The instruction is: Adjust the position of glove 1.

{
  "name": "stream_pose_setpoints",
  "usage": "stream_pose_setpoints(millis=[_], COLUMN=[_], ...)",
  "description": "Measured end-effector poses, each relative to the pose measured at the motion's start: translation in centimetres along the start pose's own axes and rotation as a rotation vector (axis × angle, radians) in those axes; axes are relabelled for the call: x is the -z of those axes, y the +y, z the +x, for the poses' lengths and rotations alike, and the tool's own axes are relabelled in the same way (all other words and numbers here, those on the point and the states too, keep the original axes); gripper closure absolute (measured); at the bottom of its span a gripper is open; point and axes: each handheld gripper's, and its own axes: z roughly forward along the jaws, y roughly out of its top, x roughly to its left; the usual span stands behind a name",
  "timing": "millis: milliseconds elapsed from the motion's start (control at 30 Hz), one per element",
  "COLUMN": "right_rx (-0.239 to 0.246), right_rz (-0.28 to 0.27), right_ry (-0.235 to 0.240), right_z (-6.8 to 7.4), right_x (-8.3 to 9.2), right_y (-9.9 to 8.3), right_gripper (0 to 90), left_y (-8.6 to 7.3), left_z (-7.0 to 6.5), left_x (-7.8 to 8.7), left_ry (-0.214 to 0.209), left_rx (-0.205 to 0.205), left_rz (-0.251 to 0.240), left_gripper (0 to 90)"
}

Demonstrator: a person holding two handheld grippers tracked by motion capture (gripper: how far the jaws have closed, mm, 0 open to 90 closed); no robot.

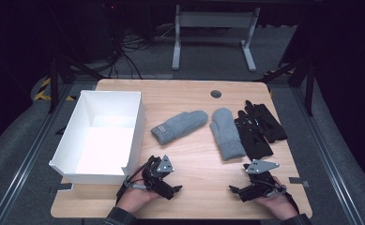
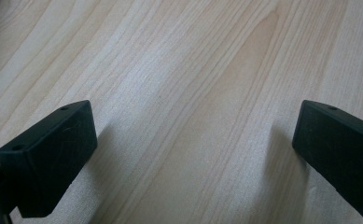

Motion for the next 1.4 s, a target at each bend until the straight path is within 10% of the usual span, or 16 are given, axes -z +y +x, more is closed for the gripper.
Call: stream_pose_setpoints(millis=[433, 933, 1400], right_rx=[-0.006, -0.061, -0.073], right_rz=[-0.007, -0.108, -0.060], right_ry=[-0.014, -0.023, -0.061], right_z=[0.1, -3.2, -6.6], right_x=[1.2, 1.1, -1.3], right_y=[1.3, 5.3, 7.4], right_gripper=[15.9, 25.3, 46.8], left_y=[0.0, 0.0, 0.0], left_z=[0.0, 0.0, 0.0], left_x=[0.0, 0.0, 0.1], left_ry=[0.001, -0.001, 0.001], left_rx=[0.002, 0.001, 0.007], left_rz=[0.000, -0.001, 0.006], left_gripper=[0.2, 0.2, 0.3])
